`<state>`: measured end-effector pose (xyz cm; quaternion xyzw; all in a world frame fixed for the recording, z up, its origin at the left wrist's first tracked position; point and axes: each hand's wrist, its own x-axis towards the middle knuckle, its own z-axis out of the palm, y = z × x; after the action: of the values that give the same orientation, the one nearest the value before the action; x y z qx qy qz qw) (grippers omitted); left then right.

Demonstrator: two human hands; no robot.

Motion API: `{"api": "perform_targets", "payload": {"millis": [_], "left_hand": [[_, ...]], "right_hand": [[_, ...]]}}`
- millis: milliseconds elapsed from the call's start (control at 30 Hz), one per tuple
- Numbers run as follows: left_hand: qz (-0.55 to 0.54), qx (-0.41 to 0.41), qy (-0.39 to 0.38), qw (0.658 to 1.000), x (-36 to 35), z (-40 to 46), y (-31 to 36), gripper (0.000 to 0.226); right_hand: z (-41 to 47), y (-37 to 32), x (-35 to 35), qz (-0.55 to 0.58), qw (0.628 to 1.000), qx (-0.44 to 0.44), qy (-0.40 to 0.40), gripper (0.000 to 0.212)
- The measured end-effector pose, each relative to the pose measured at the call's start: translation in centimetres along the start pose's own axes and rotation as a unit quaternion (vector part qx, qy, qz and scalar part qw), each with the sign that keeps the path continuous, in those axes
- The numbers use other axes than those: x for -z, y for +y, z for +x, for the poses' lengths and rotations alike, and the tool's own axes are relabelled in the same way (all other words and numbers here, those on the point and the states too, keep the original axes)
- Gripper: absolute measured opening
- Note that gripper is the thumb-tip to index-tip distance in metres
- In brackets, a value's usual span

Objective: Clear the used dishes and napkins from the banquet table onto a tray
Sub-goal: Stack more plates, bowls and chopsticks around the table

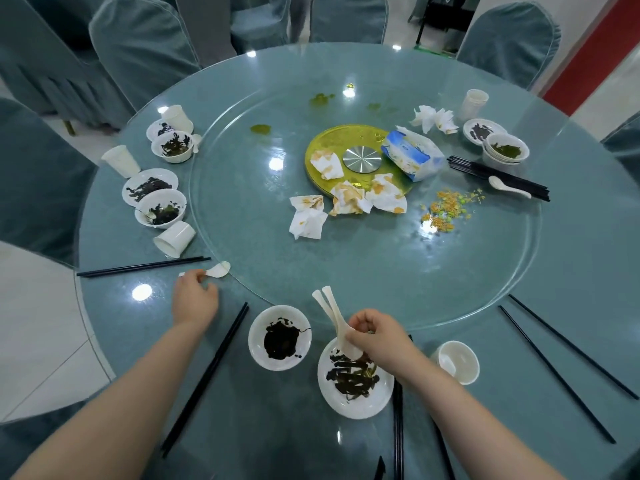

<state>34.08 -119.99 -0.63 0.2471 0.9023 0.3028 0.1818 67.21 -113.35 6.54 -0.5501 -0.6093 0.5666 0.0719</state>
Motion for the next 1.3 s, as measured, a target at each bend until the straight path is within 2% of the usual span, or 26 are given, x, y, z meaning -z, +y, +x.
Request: {"api": "perform_targets", "payload": {"millis": [67, 200, 300, 400, 633, 1000, 1133, 1300], "left_hand": [[0.093, -0.028, 0.001, 0.995, 0.3, 1.5, -0.8, 0.043], [0.190, -0.089, -0.022, 0.977, 0.6, 3.3, -1.5, 0.045], [0.255, -0.097, -0.044, 0.961, 0.7, 3.7, -1.3, 0.037], [0.276, -0.106, -0.036, 0.955, 0.6, 3.5, -1.3, 0.024], [0.142, -0.039, -0.064, 0.987, 0.9, 2.0, -1.5, 0.008], [-0.016, 0.023, -0.086, 0.996, 2.3, -4.2, -1.4, 0.003], [-0.080, 0.026, -0.164, 0.983, 1.7, -8.1, 0.4, 0.005], [-0.141, 0.003, -0.283, 0.949, 0.5, -13.8, 4.8, 0.007]], "right_hand": [[0.0, 0.1, 0.1, 0.009, 1.000, 0.002, 0.007, 0.008], [-0.3, 0.4, 0.5, 0.013, 1.000, 0.004, 0.012, 0.009], [-0.6, 0.6, 0.6, 0.051, 0.999, -0.007, -0.002, 0.009], [-0.8, 1.0, 0.8, 0.044, 0.999, -0.009, 0.002, 0.011], [-1.1, 1.6, 1.1, 0.040, 0.999, -0.015, 0.010, 0.019], [-2.3, 2.1, 1.3, 0.041, 0.999, -0.005, 0.009, 0.032], [-2.8, 2.4, 1.6, 0.080, 0.997, 0.005, 0.012, 0.030], [-3.7, 2.8, 2.1, 0.101, 0.995, 0.021, 0.007, 0.027]]}}
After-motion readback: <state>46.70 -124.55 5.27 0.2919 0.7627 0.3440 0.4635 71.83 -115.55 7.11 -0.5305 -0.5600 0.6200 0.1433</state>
